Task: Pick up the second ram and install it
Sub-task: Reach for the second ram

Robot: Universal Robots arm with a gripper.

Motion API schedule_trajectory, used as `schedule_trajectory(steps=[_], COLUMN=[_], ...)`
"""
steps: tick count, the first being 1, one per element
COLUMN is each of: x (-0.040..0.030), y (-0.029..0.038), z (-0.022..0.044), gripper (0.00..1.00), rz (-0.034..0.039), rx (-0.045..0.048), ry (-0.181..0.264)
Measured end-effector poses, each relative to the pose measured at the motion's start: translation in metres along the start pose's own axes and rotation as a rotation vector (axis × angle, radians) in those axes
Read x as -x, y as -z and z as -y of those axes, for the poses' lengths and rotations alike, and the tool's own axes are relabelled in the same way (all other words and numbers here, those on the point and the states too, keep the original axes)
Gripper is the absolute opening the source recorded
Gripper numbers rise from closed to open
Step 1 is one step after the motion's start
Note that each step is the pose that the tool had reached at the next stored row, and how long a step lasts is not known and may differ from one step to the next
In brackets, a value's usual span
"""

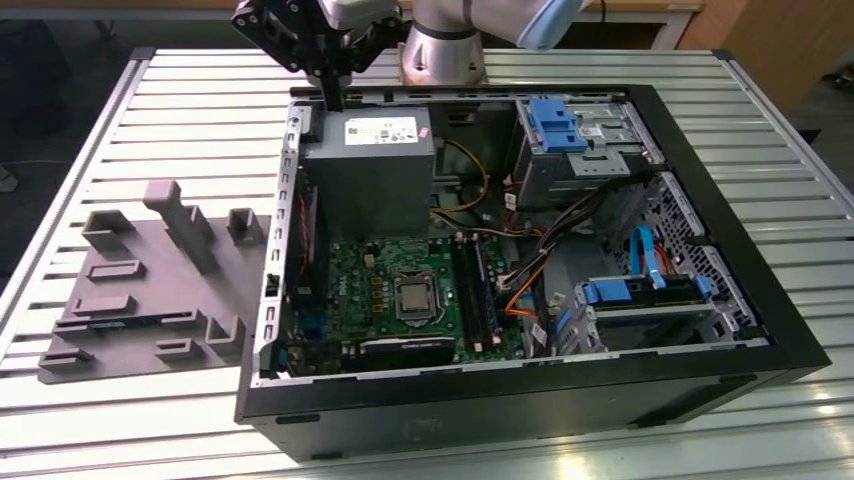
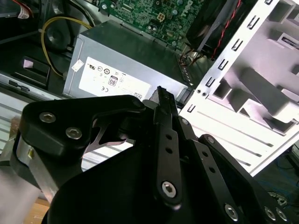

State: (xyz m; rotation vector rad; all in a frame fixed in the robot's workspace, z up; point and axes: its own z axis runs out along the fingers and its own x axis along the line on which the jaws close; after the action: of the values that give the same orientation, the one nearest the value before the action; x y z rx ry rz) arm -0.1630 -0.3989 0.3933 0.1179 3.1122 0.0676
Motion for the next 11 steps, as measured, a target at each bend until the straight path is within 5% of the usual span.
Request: schedule_trajectory(steps=[11], x=[-0.0061], y=[0.0002], z=[0.0005], gripper=[0.11], rz=[0.0001], rx=[0.0], ry=[0.0])
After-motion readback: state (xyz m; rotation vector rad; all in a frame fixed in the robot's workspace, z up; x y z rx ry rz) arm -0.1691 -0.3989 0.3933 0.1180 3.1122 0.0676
